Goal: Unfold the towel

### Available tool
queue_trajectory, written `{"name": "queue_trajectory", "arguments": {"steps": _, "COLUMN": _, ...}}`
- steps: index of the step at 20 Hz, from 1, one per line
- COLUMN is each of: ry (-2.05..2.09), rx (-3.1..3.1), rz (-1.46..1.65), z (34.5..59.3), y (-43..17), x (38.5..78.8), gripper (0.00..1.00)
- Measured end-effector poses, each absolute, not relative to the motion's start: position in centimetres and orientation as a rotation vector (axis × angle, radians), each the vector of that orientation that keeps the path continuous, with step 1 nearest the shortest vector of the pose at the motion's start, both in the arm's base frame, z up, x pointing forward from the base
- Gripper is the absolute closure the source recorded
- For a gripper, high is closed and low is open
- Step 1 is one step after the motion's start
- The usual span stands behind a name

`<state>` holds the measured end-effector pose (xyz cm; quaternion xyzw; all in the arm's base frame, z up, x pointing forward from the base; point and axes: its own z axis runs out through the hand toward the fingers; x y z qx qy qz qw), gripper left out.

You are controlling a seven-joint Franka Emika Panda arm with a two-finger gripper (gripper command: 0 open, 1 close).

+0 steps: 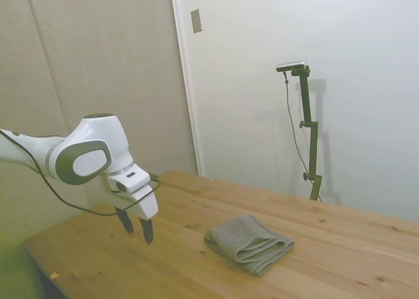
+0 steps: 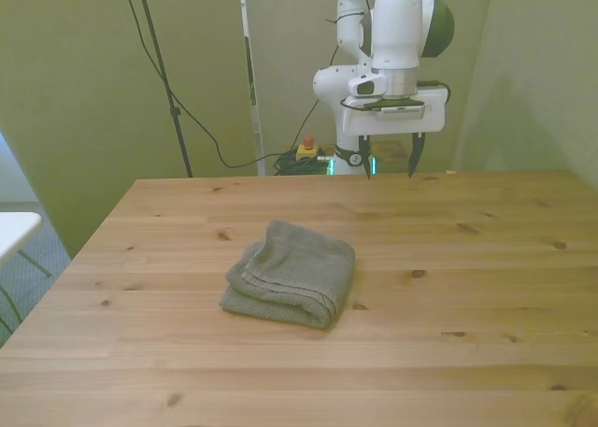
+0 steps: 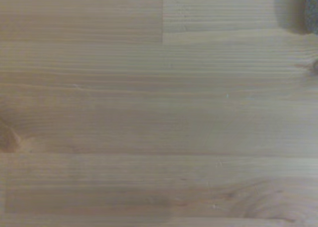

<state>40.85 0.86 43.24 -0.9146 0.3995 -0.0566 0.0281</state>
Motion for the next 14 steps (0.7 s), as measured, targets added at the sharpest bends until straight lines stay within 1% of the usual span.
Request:
{"name": "queue_trajectory", "arguments": {"steps": 4, "ry": 1.246, "rx": -2.799, "rz": -0.164, "z": 43.2, "y": -0.1, "x": 40.9, "gripper": 0.0}}
{"name": "queue_trajectory", "arguments": {"steps": 7, "ry": 1.314, "rx": -2.751, "rz": -0.183, "z": 43.6, "y": -2.2, "x": 41.0, "gripper": 0.0}}
{"name": "queue_trajectory", "arguments": {"steps": 14, "ry": 1.59, "rx": -2.514, "rz": -0.286, "z": 45.3, "y": -12.9, "x": 41.6, "gripper": 0.0}}
